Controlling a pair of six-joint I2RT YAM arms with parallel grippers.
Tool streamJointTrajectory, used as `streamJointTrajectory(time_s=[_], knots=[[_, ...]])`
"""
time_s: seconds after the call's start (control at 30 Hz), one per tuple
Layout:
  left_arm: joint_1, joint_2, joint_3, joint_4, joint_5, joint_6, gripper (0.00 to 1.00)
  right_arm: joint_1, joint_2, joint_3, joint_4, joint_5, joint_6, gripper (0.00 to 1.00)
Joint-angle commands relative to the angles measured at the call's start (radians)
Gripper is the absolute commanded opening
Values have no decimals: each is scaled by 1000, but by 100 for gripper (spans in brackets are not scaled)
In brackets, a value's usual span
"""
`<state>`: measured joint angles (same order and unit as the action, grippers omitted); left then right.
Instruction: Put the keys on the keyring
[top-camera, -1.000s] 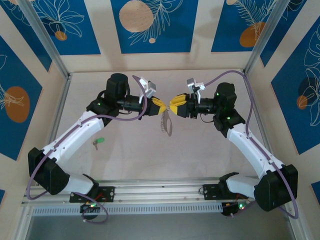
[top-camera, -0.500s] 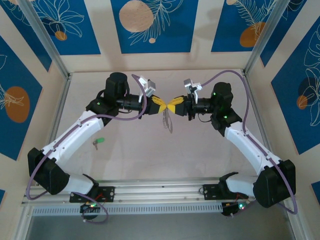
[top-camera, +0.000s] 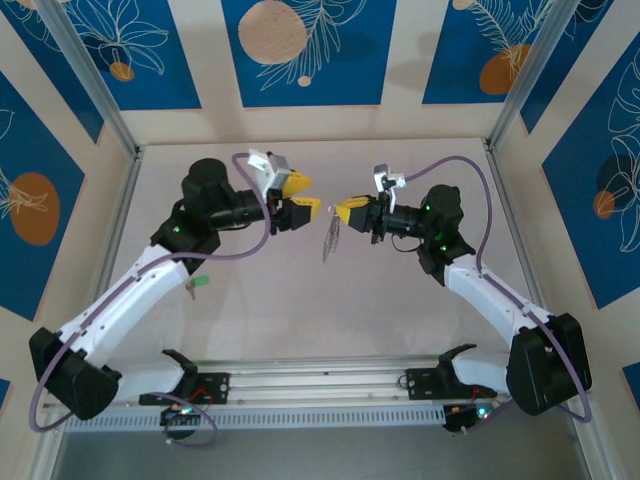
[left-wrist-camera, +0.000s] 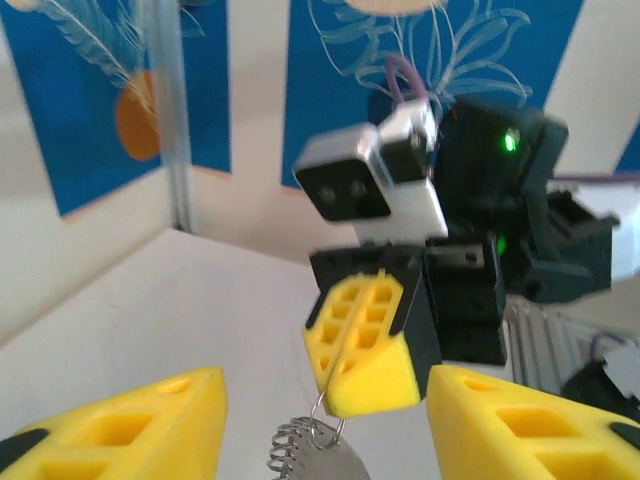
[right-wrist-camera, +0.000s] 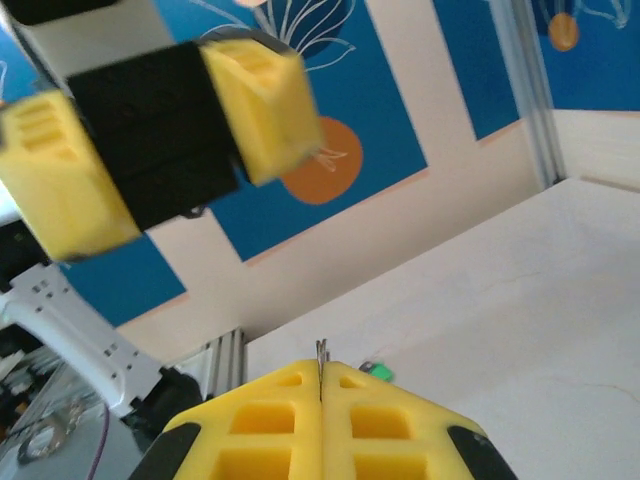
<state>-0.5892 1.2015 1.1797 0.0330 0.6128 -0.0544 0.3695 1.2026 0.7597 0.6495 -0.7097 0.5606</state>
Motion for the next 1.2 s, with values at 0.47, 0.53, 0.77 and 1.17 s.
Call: streamJointTrajectory(time_s=[0.47, 0.53, 0.77, 1.17], knots=[[26, 59, -160, 340, 70, -274, 48, 34, -79, -51, 250, 228, 125, 0], [29, 72, -166, 401, 94, -314, 48, 35, -78, -46, 245, 226, 127, 0], [42, 136, -199, 651, 163, -497, 49, 35, -74, -42, 248, 220, 137, 0], [42, 222, -190, 829, 217, -631, 41, 34, -63, -36, 251, 211, 143, 0]])
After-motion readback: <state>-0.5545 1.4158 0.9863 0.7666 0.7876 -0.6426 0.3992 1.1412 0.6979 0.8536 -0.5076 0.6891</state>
